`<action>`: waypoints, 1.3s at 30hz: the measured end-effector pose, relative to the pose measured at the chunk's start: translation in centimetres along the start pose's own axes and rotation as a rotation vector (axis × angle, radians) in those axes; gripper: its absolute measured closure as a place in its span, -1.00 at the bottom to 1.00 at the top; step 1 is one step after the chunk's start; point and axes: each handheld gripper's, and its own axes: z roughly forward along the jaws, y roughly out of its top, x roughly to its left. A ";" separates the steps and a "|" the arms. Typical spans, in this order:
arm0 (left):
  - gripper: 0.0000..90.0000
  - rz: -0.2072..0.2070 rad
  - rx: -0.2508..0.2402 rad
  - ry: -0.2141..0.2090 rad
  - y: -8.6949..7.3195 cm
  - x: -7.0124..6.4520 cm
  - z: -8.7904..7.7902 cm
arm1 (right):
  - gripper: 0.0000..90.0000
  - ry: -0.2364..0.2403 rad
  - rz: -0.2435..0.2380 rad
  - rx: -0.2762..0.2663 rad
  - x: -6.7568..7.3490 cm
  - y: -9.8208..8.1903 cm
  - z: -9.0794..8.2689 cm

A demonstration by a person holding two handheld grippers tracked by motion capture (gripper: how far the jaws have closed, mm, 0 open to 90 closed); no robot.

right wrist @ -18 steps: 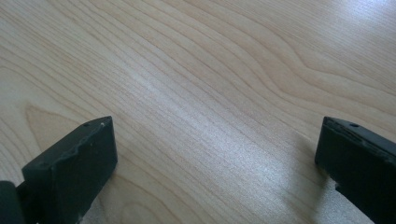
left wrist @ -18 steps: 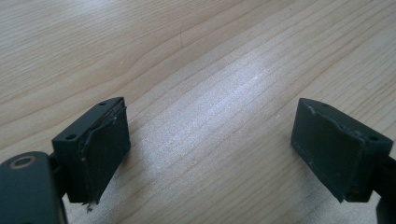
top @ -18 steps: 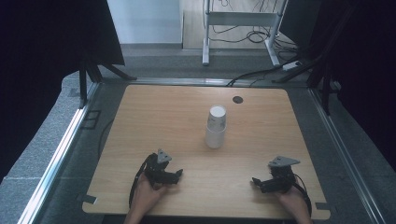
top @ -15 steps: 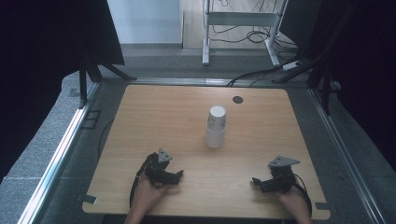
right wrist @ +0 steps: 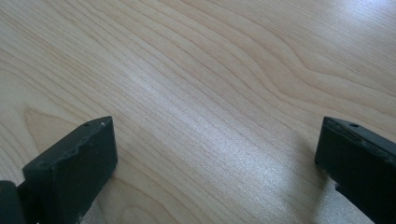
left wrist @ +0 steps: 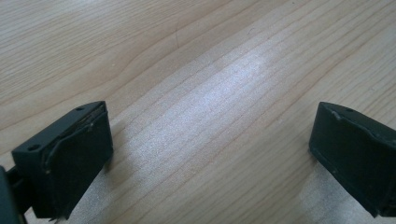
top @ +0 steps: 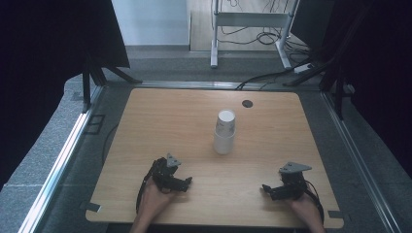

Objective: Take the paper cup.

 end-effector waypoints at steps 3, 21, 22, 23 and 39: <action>-1.00 0.030 0.016 -0.027 0.0 0.1 -0.1 | -1.00 -0.001 0.004 0.000 0.0 0.0 0.0; -0.98 0.101 0.021 -0.072 2.4 0.9 0.1 | -0.96 0.040 -0.038 -0.022 0.2 1.6 -0.8; -0.98 0.101 0.021 -0.072 2.4 0.9 0.1 | -0.96 0.040 -0.038 -0.022 0.2 1.6 -0.8; -0.97 0.101 0.001 -0.090 2.9 1.2 0.0 | -0.96 0.049 -0.040 -0.027 0.2 1.8 -0.9; -0.91 0.139 -0.065 -0.135 6.7 1.4 0.5 | -1.00 0.090 -0.068 -0.096 0.0 4.6 -1.6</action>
